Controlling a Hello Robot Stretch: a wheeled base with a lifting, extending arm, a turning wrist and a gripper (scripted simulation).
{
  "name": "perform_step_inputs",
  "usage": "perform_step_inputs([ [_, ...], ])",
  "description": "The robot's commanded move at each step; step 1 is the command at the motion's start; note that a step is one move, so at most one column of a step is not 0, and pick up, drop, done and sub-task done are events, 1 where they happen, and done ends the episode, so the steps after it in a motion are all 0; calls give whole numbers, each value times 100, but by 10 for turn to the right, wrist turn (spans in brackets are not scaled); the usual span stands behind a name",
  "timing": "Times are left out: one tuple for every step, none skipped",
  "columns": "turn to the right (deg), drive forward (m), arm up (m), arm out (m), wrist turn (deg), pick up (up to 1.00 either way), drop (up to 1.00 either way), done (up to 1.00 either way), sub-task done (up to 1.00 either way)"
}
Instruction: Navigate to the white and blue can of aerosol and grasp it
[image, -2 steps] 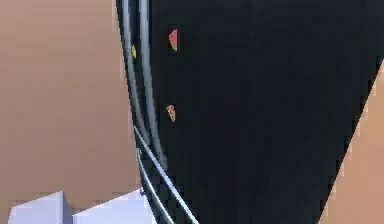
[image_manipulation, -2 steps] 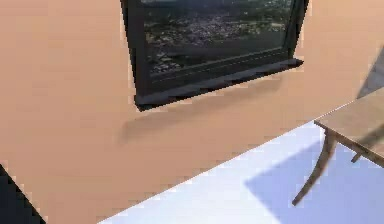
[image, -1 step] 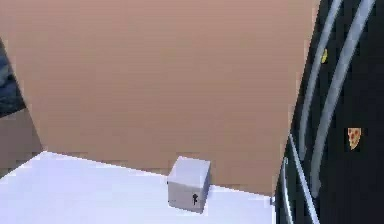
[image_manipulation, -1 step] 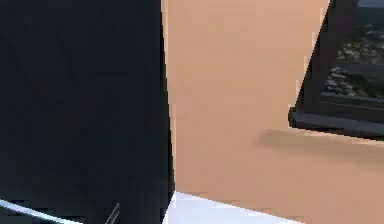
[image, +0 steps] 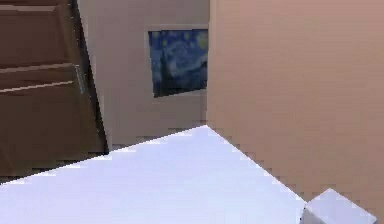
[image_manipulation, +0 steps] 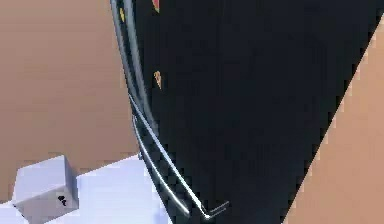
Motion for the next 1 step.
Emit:
perform_step_inputs([
  [-420, 0, 0, 0, 0, 0, 0, 0, 0],
])
